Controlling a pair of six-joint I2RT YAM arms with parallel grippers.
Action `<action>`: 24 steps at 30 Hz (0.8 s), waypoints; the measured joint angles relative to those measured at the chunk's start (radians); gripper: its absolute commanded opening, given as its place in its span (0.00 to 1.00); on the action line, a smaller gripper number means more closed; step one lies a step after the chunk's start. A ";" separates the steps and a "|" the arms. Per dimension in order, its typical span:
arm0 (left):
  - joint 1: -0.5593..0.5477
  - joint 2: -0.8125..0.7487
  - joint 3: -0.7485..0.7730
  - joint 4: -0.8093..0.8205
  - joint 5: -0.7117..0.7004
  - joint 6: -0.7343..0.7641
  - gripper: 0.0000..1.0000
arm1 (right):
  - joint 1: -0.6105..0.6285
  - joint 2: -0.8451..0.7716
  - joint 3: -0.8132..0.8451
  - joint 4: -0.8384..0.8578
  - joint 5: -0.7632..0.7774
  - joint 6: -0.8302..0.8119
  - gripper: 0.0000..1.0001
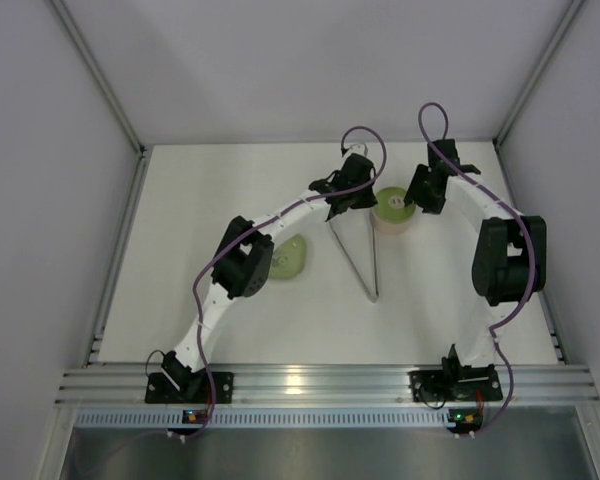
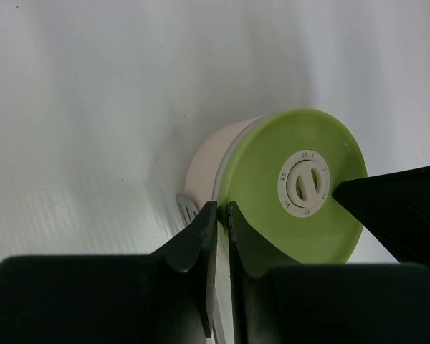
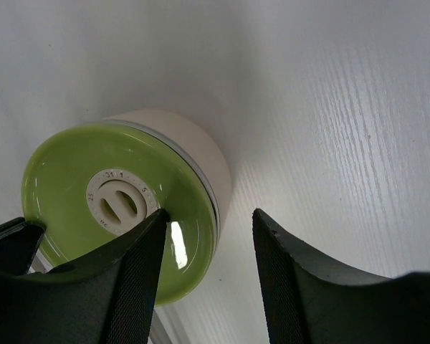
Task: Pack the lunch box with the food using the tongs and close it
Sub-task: Close the box lid on the packing box.
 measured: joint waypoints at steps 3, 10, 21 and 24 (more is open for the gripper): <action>0.000 0.000 0.000 -0.007 -0.003 0.001 0.19 | 0.000 0.000 0.000 0.000 0.000 0.000 0.51; 0.000 0.008 0.017 -0.035 -0.015 0.002 0.22 | 0.000 0.000 -0.004 0.004 0.002 0.000 0.51; 0.000 0.032 0.061 -0.069 -0.016 0.006 0.22 | 0.000 0.003 -0.006 0.009 0.002 0.000 0.52; 0.000 0.037 0.068 -0.072 -0.016 0.006 0.21 | 0.000 0.005 -0.006 0.012 0.000 0.000 0.52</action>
